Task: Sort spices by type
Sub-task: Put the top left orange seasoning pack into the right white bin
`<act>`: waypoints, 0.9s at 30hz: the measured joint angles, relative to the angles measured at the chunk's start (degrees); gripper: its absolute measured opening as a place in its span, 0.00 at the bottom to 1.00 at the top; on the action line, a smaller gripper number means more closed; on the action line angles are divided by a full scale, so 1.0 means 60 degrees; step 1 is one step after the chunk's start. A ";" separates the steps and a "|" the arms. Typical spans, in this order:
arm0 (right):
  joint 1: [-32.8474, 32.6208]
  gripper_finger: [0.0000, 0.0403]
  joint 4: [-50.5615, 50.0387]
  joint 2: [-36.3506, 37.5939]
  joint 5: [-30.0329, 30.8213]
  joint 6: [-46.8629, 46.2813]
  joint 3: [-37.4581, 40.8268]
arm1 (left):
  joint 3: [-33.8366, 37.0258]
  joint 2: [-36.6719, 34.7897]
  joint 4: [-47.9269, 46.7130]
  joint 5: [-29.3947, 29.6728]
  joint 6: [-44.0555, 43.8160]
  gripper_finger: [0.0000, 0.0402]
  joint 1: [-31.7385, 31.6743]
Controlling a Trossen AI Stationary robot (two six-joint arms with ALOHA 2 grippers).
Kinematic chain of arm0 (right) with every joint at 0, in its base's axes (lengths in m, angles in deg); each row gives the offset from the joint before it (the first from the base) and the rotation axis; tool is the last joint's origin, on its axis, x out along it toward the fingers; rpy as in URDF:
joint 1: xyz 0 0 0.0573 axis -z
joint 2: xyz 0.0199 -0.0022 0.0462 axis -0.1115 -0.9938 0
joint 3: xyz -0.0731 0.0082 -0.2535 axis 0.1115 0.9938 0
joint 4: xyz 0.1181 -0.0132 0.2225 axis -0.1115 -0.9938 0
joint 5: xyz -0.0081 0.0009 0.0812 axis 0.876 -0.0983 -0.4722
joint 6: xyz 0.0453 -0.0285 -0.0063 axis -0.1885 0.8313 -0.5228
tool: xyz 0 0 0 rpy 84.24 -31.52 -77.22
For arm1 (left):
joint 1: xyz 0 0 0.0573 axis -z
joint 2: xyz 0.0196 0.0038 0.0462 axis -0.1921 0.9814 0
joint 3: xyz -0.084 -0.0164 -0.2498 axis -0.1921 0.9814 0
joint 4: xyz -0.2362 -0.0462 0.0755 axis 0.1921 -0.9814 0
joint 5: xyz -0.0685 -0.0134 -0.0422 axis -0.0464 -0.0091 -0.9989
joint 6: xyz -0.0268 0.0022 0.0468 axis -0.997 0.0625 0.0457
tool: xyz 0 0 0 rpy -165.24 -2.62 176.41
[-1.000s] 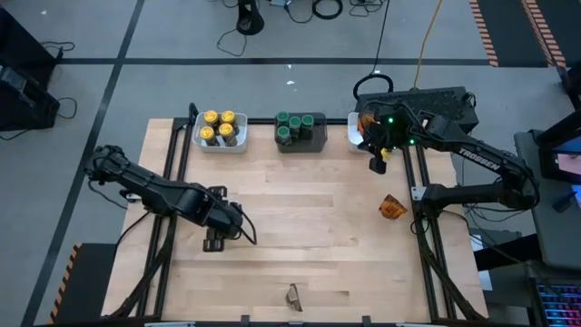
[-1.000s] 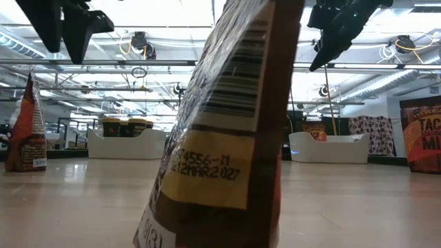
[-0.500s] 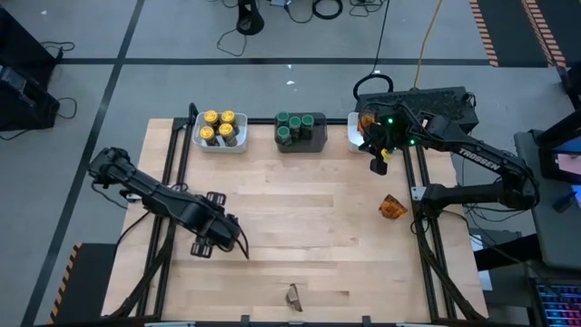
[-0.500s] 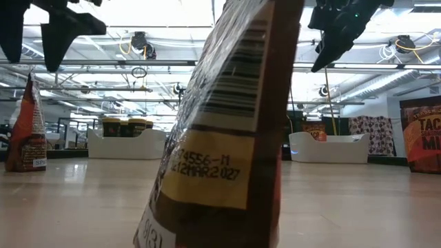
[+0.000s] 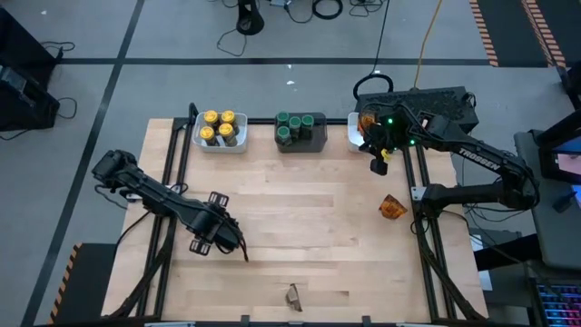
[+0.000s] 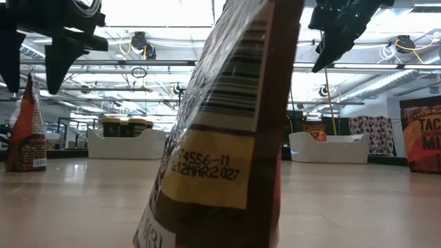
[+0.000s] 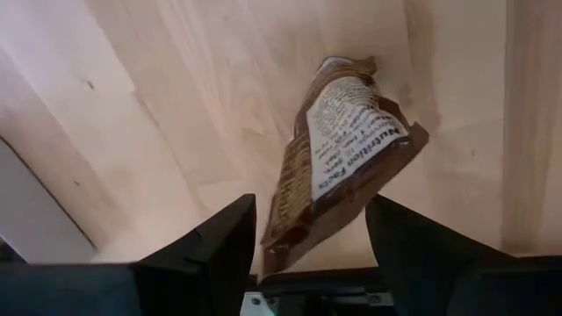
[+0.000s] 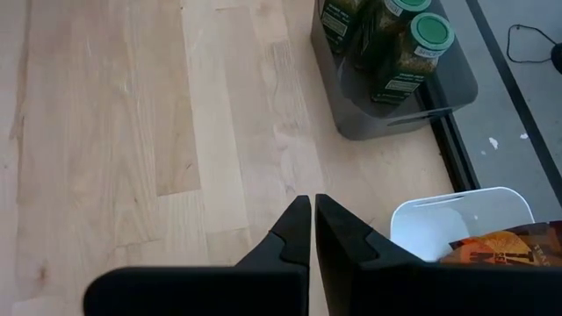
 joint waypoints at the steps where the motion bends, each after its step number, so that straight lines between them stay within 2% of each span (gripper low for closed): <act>1: 0.0000 0.00 0.0000 0.0000 0.0000 0.0007 0.0000 | 0.0000 -0.0016 0.0005 0.0054 0.0122 0.55 0.0000; 5: 0.0000 0.00 0.0004 0.0000 0.0000 0.0015 0.0000 | 0.0000 -0.0019 0.0007 0.0114 0.0457 0.53 0.0000; 8: 0.0000 0.00 0.0007 0.0000 0.0001 0.0047 0.0000 | 0.0000 -0.0019 0.0004 0.0118 0.0536 0.48 0.0000; 11: 0.0000 0.00 0.0014 0.0000 0.0000 0.0051 0.0000 | 0.0000 -0.0019 0.0004 0.0118 0.0719 0.37 -0.0007; 18: 0.0000 0.00 0.0015 0.0000 0.0004 0.0040 0.0000 | 0.0000 -0.0019 0.0004 0.0278 0.1020 0.03 -0.0007; 27: 0.0000 0.00 0.0011 0.0000 0.0007 -0.0047 0.0000 | -0.0475 -0.0019 0.0018 0.0357 0.1199 0.01 -0.0121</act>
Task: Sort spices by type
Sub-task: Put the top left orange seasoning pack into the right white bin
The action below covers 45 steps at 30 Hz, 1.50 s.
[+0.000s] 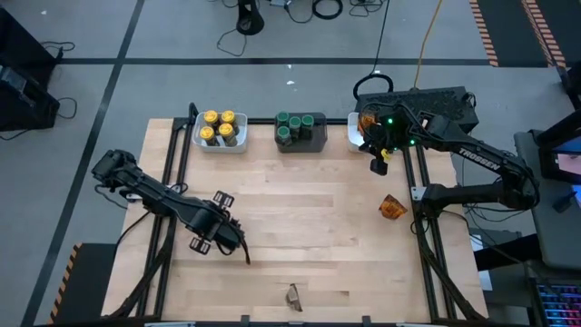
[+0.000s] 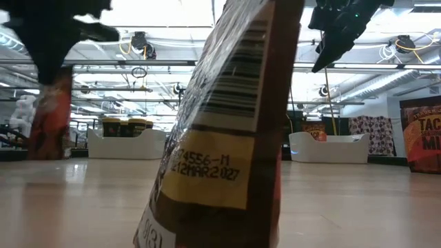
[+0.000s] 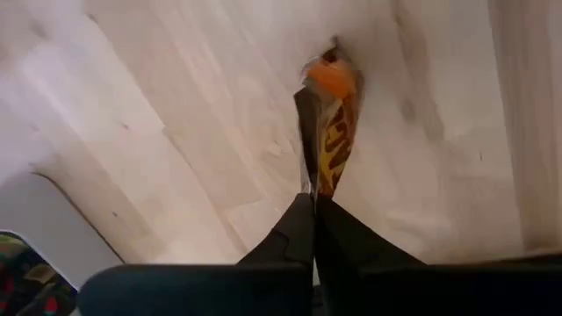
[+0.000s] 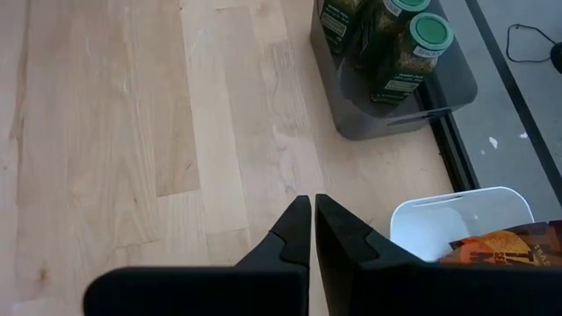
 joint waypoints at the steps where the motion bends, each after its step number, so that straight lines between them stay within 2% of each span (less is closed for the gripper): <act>1: 0.0000 0.00 0.0000 0.0000 0.0000 -0.0004 0.0000 | -0.0147 0.0000 0.0000 0.0068 0.0004 0.01 -0.0082; 6: 0.0000 0.00 -0.0007 0.0000 0.0003 -0.0004 0.0000 | -0.1087 0.0000 0.0122 0.0468 0.0004 0.01 -0.0686; 12: 0.0000 0.00 -0.0270 0.0101 0.0154 -0.0186 0.0000 | -0.2035 0.0000 0.1114 0.0991 0.0082 0.00 -0.1748; 17: 0.0004 0.00 -0.0315 0.0651 0.1134 -0.0586 0.0000 | -0.2228 0.0000 0.2442 0.1302 0.0834 0.00 -0.2887; 23: 0.0007 0.00 -0.0178 0.1560 0.1344 -0.0834 0.0000 | -0.2228 0.0128 0.5581 0.1268 0.2135 0.00 -0.4386; 28: 0.0008 0.00 -0.0047 0.1968 0.1341 -0.0834 0.0000 | -0.2248 0.0484 0.9016 0.0101 0.3254 0.00 -0.5531; 30: 0.0009 0.00 0.0062 0.2008 0.1341 -0.0797 0.0000 | -0.2306 0.0892 0.9915 -0.0184 0.3683 0.00 -0.5854; 33: 0.0075 0.00 0.0053 0.1996 0.1349 -0.0722 0.0000 | -0.2965 0.1846 1.0232 -0.0300 0.4019 0.00 -0.6316; 45: 0.0682 0.00 0.0331 0.2084 0.1382 -0.0576 0.0641 | -0.8833 0.6753 0.9948 -0.1213 0.4527 0.00 -0.7553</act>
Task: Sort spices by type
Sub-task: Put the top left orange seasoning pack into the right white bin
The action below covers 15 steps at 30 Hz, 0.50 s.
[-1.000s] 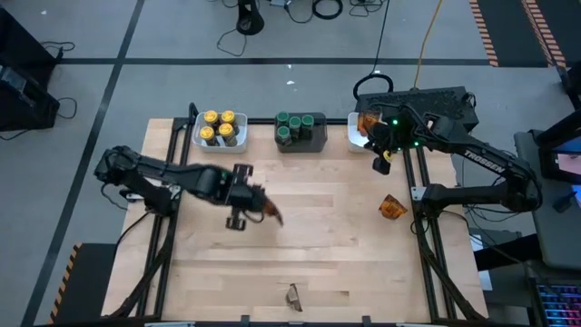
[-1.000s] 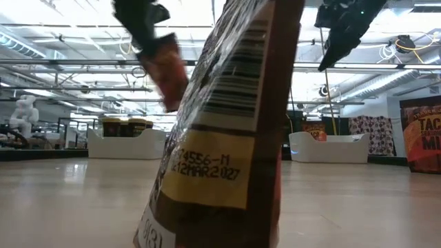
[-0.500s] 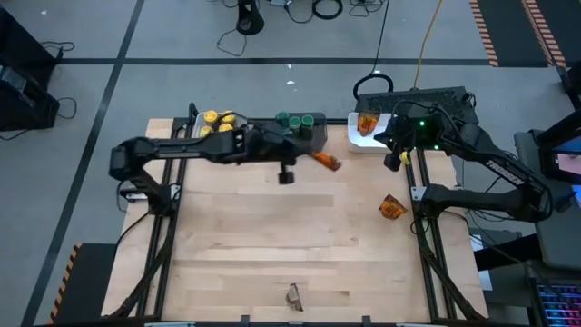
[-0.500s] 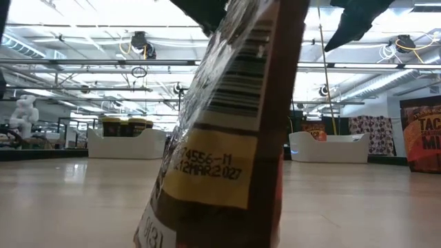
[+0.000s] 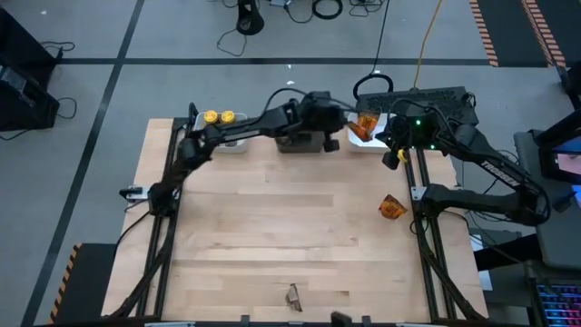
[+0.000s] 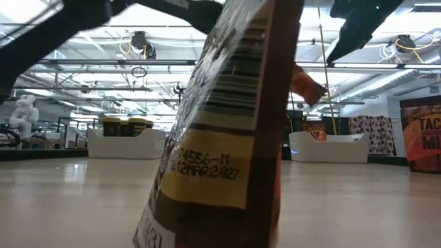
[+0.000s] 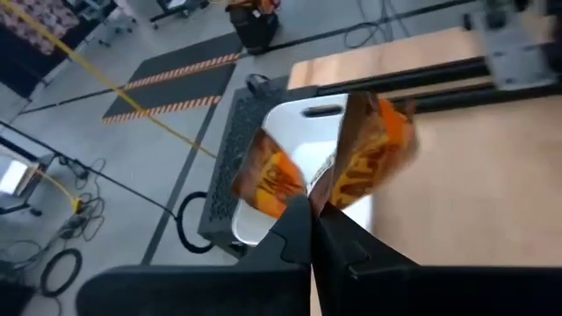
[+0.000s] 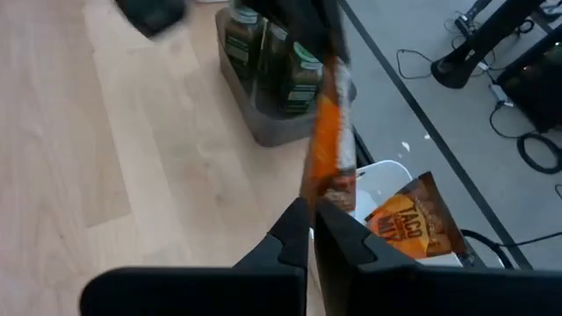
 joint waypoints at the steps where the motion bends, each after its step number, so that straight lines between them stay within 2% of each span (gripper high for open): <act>1: 0.0041 0.00 0.0031 0.0000 0.0000 0.0020 0.0009 | -0.0382 0.0311 -0.0102 -0.0043 -0.0002 0.00 -0.0071; 9: 0.0291 0.00 0.0638 0.0180 0.0000 -0.0113 0.0011 | -0.2239 0.2213 0.0134 -0.0318 0.0036 0.00 -0.0336; 15: 0.0667 0.00 0.0656 0.0091 0.0001 -0.0329 0.0011 | -0.2254 0.2740 0.1425 -0.0312 -0.0137 0.00 -0.0363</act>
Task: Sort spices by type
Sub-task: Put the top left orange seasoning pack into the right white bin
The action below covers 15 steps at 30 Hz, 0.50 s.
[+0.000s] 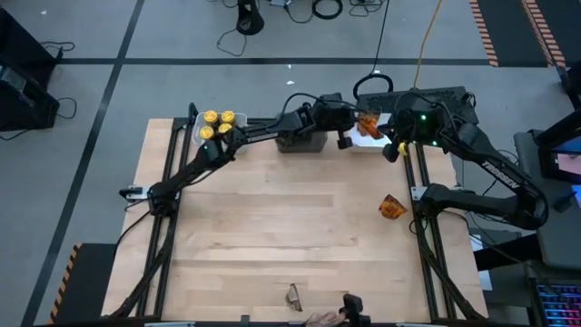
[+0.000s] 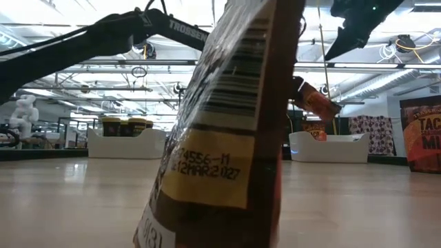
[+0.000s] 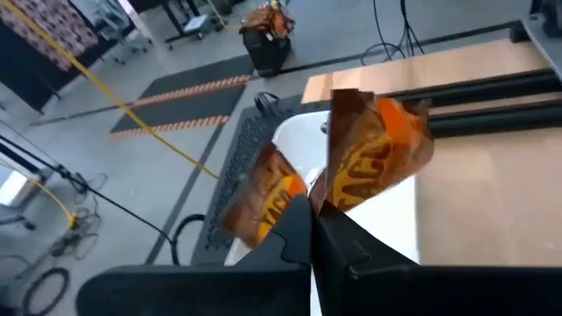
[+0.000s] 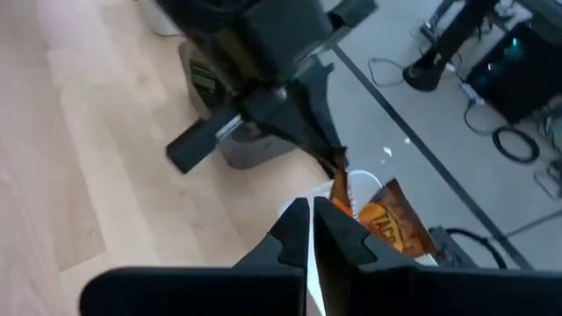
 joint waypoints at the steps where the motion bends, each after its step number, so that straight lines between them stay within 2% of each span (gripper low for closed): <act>1: 0.0086 0.00 0.0000 -0.0064 0.0000 -0.0055 0.0000 | -0.0015 0.0095 0.0122 0.0001 -0.0105 0.00 0.0011; 8: 0.0656 0.00 -0.0012 -0.0607 -0.0007 -0.0108 0.0011 | -0.0015 0.0443 0.0078 0.0043 -0.0659 0.00 -0.0004; 15: 0.0746 0.00 -0.0062 -0.0790 -0.0062 -0.0092 0.0011 | -0.0011 0.0740 0.0121 0.0239 -0.0826 0.00 -0.0020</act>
